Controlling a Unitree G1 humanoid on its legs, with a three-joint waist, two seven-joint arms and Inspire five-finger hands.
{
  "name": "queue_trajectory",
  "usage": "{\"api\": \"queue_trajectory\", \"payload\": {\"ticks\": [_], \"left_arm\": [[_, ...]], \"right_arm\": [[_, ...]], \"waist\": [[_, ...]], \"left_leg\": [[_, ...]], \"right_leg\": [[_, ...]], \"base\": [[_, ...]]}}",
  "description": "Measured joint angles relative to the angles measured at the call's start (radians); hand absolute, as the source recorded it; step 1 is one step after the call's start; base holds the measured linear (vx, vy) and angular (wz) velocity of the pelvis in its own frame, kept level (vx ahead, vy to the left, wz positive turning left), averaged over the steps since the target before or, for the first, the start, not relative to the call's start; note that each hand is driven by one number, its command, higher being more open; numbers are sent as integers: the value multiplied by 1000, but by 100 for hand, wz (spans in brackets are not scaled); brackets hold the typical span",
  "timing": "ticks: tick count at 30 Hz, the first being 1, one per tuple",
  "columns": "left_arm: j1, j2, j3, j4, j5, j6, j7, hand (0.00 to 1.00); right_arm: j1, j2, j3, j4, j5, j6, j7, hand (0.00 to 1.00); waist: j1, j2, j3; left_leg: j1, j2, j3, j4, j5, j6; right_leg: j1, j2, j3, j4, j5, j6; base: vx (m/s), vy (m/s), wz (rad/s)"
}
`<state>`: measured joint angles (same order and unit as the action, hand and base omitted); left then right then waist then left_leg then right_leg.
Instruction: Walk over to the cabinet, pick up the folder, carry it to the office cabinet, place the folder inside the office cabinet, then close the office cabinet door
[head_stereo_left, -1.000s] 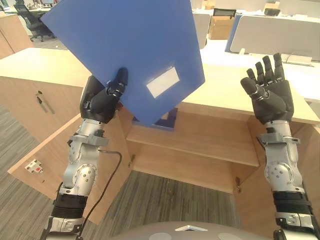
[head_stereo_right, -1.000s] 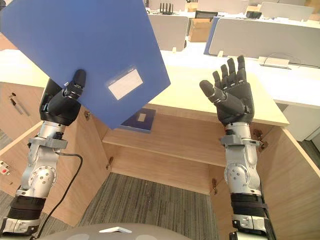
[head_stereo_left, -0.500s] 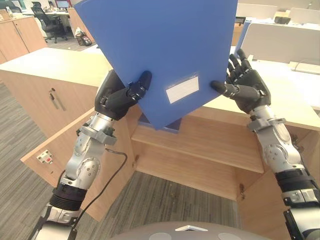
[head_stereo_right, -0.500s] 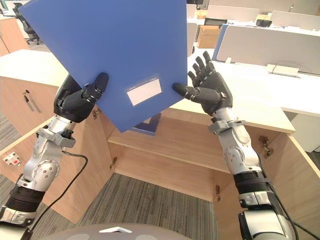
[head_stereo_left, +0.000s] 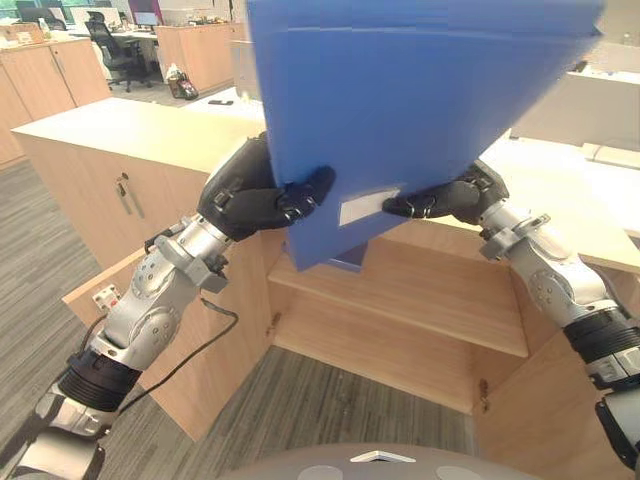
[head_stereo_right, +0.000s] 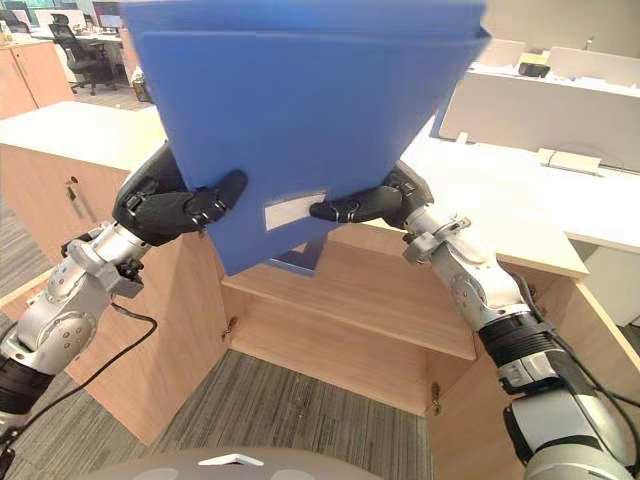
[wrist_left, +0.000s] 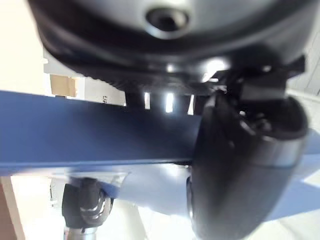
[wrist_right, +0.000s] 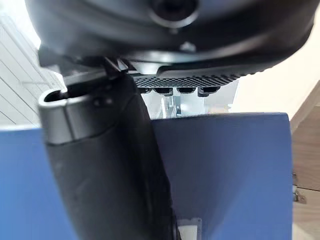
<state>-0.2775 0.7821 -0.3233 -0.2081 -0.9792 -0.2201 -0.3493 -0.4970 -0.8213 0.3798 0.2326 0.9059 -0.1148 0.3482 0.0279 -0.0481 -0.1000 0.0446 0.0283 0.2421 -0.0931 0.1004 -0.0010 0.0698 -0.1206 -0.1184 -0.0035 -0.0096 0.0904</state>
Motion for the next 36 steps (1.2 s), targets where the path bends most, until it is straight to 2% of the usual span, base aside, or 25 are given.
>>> {"api": "queue_trajectory", "payload": {"ticks": [3,9,14,20,26,36], "left_arm": [[-19,6,-24,0,-7,-18,-2,0],[-23,40,-58,0,-44,-39,-2,0],[-23,43,-61,0,-55,-68,-12,0],[-12,52,-60,2,-76,-75,-25,0],[16,50,-74,14,-78,-87,-32,0],[85,49,-97,35,-78,-85,-53,0]], "right_arm": [[-39,-17,46,-3,1,0,22,100],[-112,-110,118,-6,19,0,47,100],[-182,-155,143,-8,34,0,61,100],[-194,-168,144,-21,50,0,64,100],[-195,-205,144,-53,50,0,62,100],[-195,-244,144,-92,49,0,87,100]], "waist": [[-1,0,-2],[1,0,-3],[-4,1,-4],[-8,3,-25],[-10,7,-30],[-33,10,-32]], "left_leg": [[0,1,0,0,-2,-3],[-1,3,0,0,-5,-7],[-1,5,0,0,-5,-7],[0,22,0,0,-12,-17],[0,33,1,0,-9,-19],[0,37,3,0,-11,-22]], "right_leg": [[3,0,-6,0,6,3],[7,0,-13,0,9,3],[8,2,-14,0,6,-1],[7,15,-14,1,-8,-21],[7,24,-14,0,-8,-22],[7,29,-12,0,-10,-25]], "base": [[25,1,0],[43,5,1],[0,0,0],[3,-5,0],[21,-16,-1],[0,0,0]]}}
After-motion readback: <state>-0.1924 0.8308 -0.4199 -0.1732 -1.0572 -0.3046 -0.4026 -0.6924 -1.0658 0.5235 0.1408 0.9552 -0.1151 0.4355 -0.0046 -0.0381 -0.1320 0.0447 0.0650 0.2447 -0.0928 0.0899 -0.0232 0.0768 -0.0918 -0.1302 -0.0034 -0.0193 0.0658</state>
